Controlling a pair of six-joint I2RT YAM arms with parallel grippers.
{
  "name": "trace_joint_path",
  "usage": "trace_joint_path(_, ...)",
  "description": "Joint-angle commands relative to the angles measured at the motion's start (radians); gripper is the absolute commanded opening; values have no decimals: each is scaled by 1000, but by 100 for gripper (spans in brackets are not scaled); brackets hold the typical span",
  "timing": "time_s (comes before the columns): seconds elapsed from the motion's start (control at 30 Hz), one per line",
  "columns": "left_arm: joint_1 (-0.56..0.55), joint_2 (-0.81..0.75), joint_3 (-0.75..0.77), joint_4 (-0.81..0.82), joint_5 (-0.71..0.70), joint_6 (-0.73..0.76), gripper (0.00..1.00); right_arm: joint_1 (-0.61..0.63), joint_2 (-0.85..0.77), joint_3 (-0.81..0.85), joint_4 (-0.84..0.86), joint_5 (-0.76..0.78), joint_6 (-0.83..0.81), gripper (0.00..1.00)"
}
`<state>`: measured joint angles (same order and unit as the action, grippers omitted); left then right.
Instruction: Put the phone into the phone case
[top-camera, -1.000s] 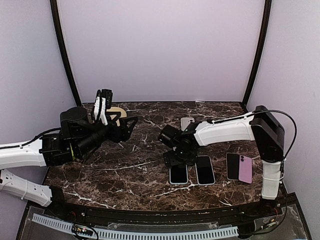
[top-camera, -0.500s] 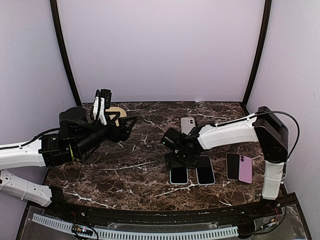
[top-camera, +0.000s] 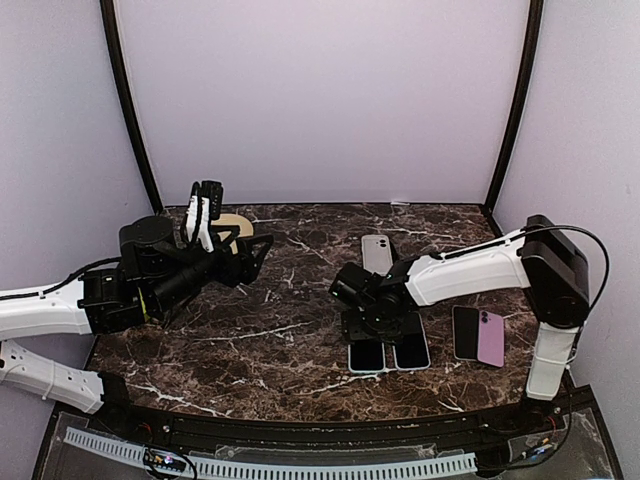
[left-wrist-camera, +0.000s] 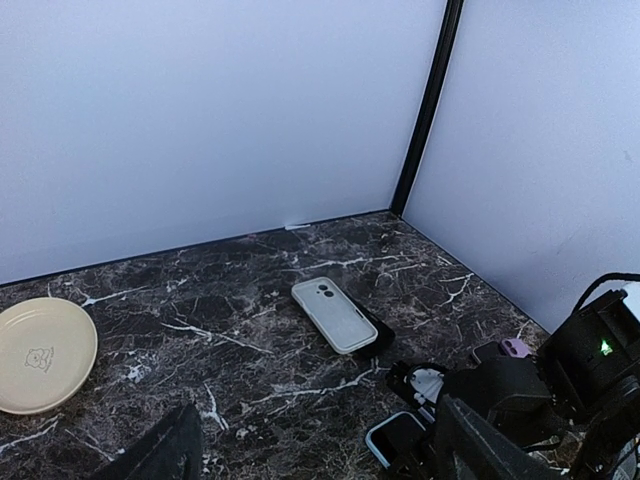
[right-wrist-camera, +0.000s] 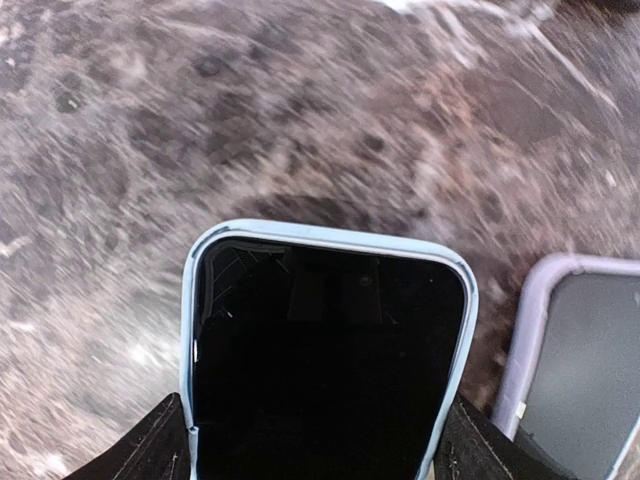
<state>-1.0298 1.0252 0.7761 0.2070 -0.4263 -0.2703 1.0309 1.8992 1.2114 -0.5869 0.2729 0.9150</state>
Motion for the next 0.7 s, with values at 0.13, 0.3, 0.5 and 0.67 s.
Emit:
trace_joint_path(0.13, 7, -26, -14, 11, 13, -3, 82, 24, -31, -38, -64, 5, 19, 69)
trace_joint_path(0.3, 7, -30, -17, 11, 12, -4, 82, 25, -14, -4, -60, 6, 9, 70)
trace_joint_path(0.5, 8, -35, -18, 6, 7, -3, 82, 24, -1, 7, -45, -12, -1, 73)
trace_joint_path(0.67, 8, -35, -18, 7, 8, -1, 82, 24, -17, 34, -71, 3, -31, 91)
